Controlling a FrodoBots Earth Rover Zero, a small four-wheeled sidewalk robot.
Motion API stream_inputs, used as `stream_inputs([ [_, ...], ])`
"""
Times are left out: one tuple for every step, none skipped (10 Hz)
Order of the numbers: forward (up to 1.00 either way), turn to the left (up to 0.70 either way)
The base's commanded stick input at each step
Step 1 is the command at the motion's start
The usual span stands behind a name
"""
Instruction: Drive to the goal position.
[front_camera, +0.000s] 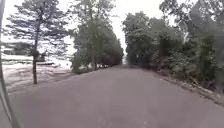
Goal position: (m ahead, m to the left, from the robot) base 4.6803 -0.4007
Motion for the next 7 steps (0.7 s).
stream_inputs([
  [0.7,0.0],
  [0.7,0.0],
  [0.7,0.0],
  [0.7,0.0],
  [0.7,0.0],
  [0.7,0.0],
  [0.7,0.0],
])
